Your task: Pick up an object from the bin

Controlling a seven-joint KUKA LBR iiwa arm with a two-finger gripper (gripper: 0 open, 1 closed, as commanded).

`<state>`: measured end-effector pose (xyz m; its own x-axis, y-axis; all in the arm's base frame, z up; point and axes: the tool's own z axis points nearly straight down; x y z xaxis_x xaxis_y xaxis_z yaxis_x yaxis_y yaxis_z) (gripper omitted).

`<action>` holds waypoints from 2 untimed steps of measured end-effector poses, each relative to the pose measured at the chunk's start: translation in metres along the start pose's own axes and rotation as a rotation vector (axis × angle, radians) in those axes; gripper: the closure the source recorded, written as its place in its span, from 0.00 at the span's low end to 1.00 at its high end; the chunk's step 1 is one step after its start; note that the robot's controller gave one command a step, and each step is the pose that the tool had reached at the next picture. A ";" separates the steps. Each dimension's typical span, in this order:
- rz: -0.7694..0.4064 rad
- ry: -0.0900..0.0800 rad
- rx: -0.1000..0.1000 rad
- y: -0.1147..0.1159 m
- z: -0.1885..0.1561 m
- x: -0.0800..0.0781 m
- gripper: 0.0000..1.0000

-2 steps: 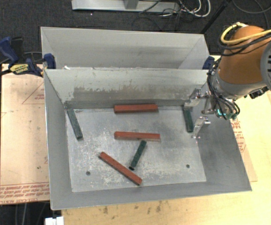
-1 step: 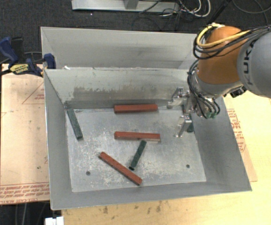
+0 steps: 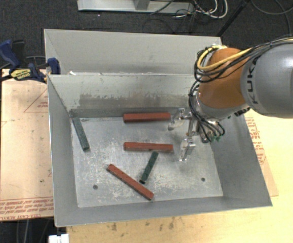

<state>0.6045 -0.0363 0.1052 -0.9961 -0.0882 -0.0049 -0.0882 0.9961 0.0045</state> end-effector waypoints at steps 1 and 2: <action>0.135 -0.017 0.005 0.040 0.026 0.000 1.00; 0.135 -0.017 0.005 0.040 0.026 0.000 1.00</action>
Offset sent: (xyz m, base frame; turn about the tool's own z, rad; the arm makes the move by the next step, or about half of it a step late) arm 0.0000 0.0000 0.0000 0.0000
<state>0.6007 0.0040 0.0798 -0.9987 0.0469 -0.0219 0.0469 0.9989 0.0009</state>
